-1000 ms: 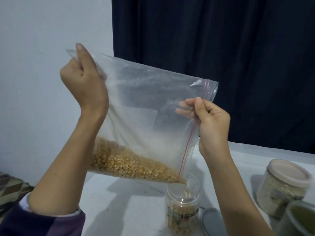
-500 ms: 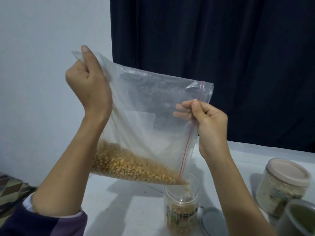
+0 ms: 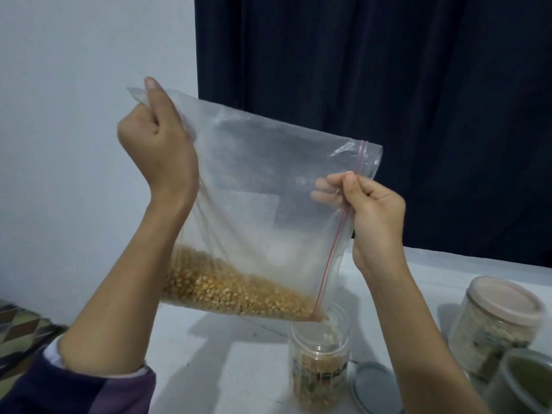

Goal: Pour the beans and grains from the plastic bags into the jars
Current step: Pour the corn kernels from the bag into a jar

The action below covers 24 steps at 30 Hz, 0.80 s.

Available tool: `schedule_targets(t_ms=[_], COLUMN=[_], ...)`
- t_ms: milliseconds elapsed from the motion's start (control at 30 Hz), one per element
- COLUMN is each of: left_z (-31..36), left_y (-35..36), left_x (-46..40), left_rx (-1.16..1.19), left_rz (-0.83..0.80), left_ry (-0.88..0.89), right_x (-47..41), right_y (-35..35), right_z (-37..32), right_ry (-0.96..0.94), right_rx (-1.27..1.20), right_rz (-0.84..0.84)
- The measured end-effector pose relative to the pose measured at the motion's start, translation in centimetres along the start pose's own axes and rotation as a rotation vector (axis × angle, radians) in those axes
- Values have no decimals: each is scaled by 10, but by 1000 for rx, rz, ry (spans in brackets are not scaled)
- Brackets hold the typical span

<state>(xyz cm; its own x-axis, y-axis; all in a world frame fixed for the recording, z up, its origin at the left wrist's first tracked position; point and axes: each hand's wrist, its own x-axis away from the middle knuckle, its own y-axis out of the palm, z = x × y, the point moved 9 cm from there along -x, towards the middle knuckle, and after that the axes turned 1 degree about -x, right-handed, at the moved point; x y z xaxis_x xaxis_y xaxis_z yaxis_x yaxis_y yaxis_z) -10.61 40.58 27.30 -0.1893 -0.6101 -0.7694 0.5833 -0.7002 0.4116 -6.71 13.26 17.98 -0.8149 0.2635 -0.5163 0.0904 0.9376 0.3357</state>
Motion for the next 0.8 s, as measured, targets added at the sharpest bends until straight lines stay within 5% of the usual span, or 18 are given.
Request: schedule_targets(t_ms=[800], left_z=[4], left_y=[-2], left_x=[-2], left_rx=[2], left_rz=[10], left_ry=[20], right_x=[1], right_y=[4], right_z=[0], right_ry=[9], right_rx=[-15], right_rz=[-27])
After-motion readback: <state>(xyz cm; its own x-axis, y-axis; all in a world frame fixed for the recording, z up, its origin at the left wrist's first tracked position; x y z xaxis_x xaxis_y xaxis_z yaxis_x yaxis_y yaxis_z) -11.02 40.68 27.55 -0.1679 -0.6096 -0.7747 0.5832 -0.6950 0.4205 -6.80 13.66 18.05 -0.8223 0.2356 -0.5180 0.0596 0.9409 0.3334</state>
